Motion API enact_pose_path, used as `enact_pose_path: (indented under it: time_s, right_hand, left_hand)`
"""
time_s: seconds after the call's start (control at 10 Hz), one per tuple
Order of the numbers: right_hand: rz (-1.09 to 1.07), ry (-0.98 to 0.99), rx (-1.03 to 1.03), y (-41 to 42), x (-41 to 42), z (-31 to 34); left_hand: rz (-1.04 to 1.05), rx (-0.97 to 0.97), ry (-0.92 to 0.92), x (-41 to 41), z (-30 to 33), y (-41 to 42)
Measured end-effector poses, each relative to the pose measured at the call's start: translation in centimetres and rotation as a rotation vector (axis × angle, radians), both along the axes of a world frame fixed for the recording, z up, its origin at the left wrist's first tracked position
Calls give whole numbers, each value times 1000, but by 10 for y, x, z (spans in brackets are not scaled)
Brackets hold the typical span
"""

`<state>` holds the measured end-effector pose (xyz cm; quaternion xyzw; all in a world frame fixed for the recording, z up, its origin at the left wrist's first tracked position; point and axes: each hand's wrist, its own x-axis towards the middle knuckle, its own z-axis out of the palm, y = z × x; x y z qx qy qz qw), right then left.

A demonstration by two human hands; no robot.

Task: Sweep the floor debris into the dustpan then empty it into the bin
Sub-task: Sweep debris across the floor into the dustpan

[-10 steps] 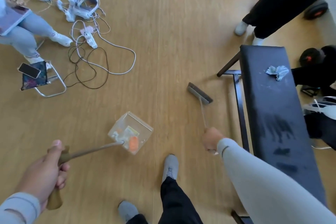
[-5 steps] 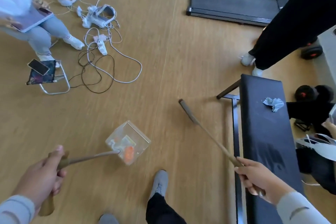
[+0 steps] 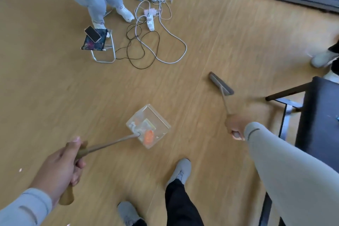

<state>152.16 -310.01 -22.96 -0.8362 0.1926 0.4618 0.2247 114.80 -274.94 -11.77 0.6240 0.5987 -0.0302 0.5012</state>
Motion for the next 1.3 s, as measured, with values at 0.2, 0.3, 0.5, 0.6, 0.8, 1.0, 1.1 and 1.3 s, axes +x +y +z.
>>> enact_pose_path:
  time_s: [0.2,0.3,0.5,0.6,0.8,1.0,1.1,1.3]
  right_hand:
    - [662,59,-122,57,-119,2]
    - [711,96,-134,41,-190,10]
    - [778,241,-149,-13,-310,68]
    - [753,281,-104,-34,-349,87]
    - [243,245,90,-86,-339,142]
    - [163,5,36,-81,-302,134]
    - [125,-23,-67,-56,-283,83]
    - [24,268,-6,6,-353,-2]
  left_hand:
    - [85,12,-11,-53,3,10]
    - [159,-4,-38,-99,-3,20]
    - [205,-29,-60,-207,-22,28]
    - [175,-22,-101,-248,-18,17]
    - [209,-20,-111,-315,-7,-1]
    - [297,-39,-70,-367,-19,-10]
    - [351,-57,-52,-381,-33,-18]
    - [398,-83,-10,-416,-60,-18]
